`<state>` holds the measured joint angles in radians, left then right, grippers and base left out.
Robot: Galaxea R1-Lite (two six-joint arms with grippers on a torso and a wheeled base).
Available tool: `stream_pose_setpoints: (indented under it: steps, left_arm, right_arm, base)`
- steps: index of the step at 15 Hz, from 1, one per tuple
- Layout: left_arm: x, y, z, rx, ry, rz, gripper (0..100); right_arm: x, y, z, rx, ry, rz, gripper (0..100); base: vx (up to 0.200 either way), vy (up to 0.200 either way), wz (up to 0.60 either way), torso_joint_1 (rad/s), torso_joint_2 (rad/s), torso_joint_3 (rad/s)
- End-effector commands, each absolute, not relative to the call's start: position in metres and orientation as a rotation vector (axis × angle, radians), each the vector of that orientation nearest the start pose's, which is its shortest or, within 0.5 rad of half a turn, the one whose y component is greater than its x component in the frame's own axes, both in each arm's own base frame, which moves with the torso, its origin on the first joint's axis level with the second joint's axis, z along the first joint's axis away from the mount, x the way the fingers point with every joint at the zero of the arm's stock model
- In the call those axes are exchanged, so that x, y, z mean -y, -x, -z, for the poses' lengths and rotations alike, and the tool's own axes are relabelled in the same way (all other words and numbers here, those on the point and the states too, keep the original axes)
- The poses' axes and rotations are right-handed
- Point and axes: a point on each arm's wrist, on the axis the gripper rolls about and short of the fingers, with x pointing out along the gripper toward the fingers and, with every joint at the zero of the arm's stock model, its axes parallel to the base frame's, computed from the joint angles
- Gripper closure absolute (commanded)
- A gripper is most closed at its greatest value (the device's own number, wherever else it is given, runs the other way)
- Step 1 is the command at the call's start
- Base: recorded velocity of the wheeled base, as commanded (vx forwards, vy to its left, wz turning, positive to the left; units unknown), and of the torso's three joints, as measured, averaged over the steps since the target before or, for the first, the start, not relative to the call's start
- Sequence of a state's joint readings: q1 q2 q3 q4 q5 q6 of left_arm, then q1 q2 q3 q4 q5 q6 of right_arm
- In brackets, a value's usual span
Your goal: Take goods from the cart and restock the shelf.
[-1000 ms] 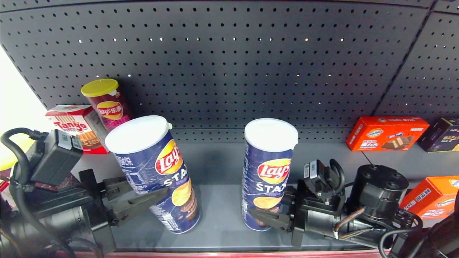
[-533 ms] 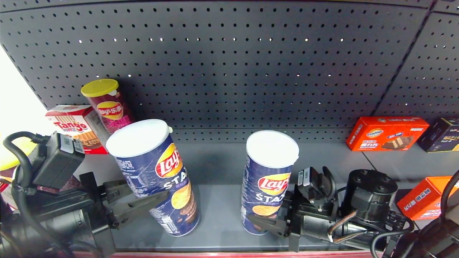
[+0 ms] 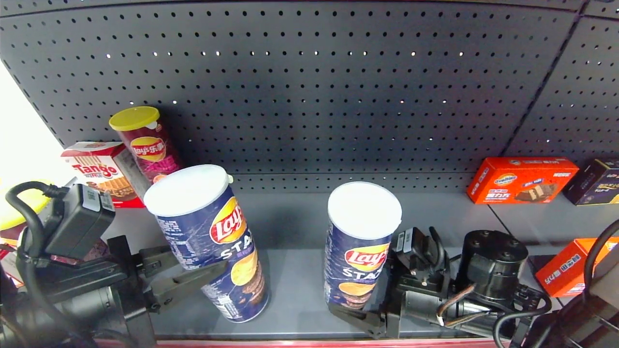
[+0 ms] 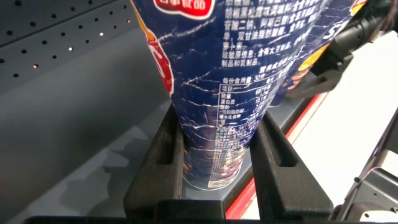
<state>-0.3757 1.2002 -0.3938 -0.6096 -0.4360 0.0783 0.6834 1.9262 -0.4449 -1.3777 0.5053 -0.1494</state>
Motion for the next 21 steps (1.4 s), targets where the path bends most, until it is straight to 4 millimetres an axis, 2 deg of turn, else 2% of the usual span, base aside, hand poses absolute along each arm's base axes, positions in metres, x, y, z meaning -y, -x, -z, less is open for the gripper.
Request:
stream_pose_setpoints:
  steps: [1,4,7,9,11,12,15,16,18,21]
  left_arm:
    - [0.069,-0.149,-0.184,-0.179,-0.069,0.817,100]
    - [0.068,-0.147,-0.185,-0.168,-0.068,0.815,100]
    - [0.066,-0.141,-0.182,-0.17,-0.068,0.815,100]
    - [0.065,-0.139,-0.178,-0.184,-0.067,0.815,100]
    - [0.065,-0.139,-0.18,-0.174,-0.069,0.816,100]
    - [0.066,-0.141,-0.183,-0.165,-0.068,0.816,100]
    - [0.067,-0.144,-0.192,-0.132,-0.069,0.814,100]
    - [0.067,-0.145,-0.195,-0.124,-0.069,0.816,100]
    - [0.068,-0.146,-0.196,-0.118,-0.069,0.814,100]
    - [0.068,-0.146,-0.198,-0.109,-0.071,0.815,100]
  right_arm:
    - [-0.191,-0.219,-0.109,0.001,0.14,-1.186,0]
    - [-0.175,-0.21,-0.126,0.05,0.136,-1.157,0]
    - [-0.147,-0.175,-0.142,0.085,0.133,-1.15,0]
    - [-0.135,-0.161,-0.148,0.112,0.132,-1.145,0]
    - [-0.111,-0.139,-0.167,0.215,0.128,-1.103,0]
    - [-0.101,-0.13,-0.17,0.242,0.129,-1.08,0]
    - [-0.064,-0.112,-0.172,0.296,0.148,-0.915,0]
    - [-0.047,-0.099,-0.171,0.326,0.16,-0.824,0]
    - [-0.033,-0.08,-0.173,0.338,0.17,-0.728,0]
    - [-0.015,-0.036,-0.156,0.257,0.129,-0.528,0]
  base:
    - [0.0,0.0,0.0,0.0,0.0,0.0]
    - [0.0,0.0,0.0,0.0,0.0,0.0]
    - [0.0,0.0,0.0,0.0,0.0,0.0]
    - [0.0,0.0,0.0,0.0,0.0,0.0]
    - [0.0,0.0,0.0,0.0,0.0,0.0]
    - [0.0,0.0,0.0,0.0,0.0,0.0]
    - [0.0,0.0,0.0,0.0,0.0,0.0]
    - [0.0,0.0,0.0,0.0,0.0,0.0]
    - [0.0,0.0,0.0,0.0,0.0,0.0]
    - [0.0,0.0,0.0,0.0,0.0,0.0]
